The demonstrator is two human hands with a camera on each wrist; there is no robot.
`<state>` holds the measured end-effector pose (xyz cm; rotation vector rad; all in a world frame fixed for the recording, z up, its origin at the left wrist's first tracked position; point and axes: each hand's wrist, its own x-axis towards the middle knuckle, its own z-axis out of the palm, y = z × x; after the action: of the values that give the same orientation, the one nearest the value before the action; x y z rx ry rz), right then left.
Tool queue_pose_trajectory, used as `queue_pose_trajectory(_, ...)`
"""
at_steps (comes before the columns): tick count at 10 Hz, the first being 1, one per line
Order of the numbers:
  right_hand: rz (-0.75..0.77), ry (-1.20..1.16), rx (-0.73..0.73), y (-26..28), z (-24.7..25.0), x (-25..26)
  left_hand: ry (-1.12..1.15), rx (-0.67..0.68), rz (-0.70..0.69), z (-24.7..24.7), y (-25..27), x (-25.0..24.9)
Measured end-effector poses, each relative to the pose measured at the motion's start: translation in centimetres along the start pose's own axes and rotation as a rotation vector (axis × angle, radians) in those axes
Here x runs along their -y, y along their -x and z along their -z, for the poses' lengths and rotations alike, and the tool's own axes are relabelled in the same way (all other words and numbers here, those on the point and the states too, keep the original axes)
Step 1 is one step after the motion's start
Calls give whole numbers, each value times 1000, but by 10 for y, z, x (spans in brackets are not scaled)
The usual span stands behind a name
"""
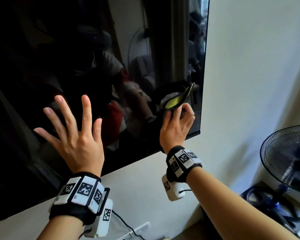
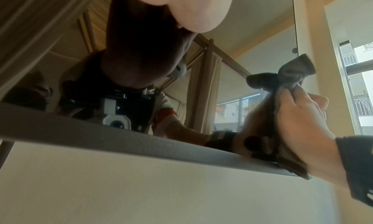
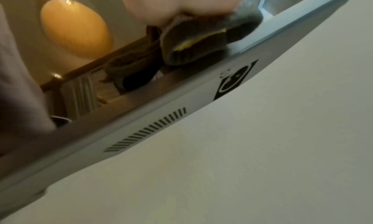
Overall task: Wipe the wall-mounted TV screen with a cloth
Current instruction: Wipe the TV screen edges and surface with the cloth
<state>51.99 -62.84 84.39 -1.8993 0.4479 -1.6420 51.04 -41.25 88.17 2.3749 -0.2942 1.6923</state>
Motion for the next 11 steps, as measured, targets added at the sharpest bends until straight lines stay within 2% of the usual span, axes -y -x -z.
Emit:
queue_pose_trajectory(1,-173,-12,-63,-5,-5,-16,-10,4,-4,0,0,0)
queue_pose_trajectory(2,-438,-42,-170,0,-7,-9,-12,-1,9,1,0,-1)
queue_pose_trajectory(3,-302,-30,-99,24,-9,0,-1,6,8,2,1,-1)
queue_pose_trajectory(5,-700,-36,-224,6,-12,-29,1,29,18,4,1,-1)
queue_pose_trajectory(6,-491,-43,-86,39,-14,-1,13,37,20,5,2,-2)
queue_pose_trajectory(7,-502,-72,-83,36,-17,-5,3,46,19,5,2,-2)
queue_pose_trajectory(8,-797,-45,-235,17,-21,-15,-26,57,13,6,3,0)
queue_pose_trajectory(10,-508,-59,-38,72,-23,31,-10,114,-3,10,2,1)
queue_pose_trajectory(11,-700,-39,-148,48,-27,16,5,155,-78,16,7,12)
